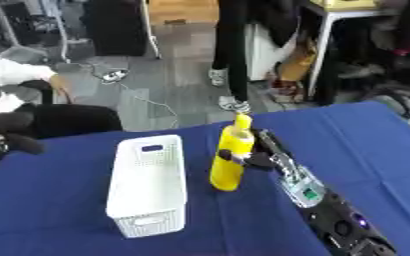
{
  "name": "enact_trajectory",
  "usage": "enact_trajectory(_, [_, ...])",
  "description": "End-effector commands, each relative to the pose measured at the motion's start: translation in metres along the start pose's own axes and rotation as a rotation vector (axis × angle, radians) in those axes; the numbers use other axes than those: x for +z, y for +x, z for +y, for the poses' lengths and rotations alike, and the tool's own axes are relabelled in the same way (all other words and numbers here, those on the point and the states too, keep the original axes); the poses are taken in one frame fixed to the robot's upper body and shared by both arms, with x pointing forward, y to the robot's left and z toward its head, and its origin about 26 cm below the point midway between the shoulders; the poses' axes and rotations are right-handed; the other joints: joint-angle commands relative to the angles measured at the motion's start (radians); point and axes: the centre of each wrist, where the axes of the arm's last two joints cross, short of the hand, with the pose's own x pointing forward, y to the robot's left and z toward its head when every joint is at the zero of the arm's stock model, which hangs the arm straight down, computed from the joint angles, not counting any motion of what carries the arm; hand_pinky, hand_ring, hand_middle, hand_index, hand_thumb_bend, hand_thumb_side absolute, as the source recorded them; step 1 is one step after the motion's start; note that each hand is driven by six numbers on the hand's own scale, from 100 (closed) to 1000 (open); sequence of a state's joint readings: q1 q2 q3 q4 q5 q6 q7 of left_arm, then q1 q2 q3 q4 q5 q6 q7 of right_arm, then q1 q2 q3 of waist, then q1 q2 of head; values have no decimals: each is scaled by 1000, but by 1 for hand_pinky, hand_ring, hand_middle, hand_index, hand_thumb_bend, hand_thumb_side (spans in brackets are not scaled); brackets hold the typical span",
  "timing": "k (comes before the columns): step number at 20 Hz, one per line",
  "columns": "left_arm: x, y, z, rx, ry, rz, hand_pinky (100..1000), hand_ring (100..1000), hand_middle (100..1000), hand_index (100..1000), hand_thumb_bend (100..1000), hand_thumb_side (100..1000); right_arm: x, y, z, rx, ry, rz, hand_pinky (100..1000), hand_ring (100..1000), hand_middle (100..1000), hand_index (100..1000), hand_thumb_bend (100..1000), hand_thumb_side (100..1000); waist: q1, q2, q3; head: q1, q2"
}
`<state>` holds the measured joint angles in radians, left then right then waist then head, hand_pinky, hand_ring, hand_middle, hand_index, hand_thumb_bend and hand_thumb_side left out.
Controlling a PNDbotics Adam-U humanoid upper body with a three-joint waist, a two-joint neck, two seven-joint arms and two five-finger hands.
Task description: Pick up objects on the table and place them in the box.
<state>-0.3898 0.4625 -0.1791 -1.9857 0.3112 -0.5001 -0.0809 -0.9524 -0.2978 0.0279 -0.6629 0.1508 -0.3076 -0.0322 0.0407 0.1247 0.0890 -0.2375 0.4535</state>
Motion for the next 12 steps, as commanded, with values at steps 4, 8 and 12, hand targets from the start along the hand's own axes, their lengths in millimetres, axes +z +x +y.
enact_trajectory(4, [-7,5,2,-6,-14,-27,668,795,908,871,267,749,-3,5,-7,-103,-86,-74,100,133,243,303,735,418,-1,-10,0,12,-11])
enact_trajectory(8, [-6,4,2,-6,-16,-25,668,795,909,872,266,751,-4,7,-8,-153,-91,-103,100,100,192,299,712,419,-2,-11,-2,7,-17])
enact_trajectory(12, [-5,4,2,-8,-18,-21,667,795,909,872,265,753,-7,14,-11,-191,-78,-127,100,100,182,298,707,421,-3,-11,-4,-17,-122])
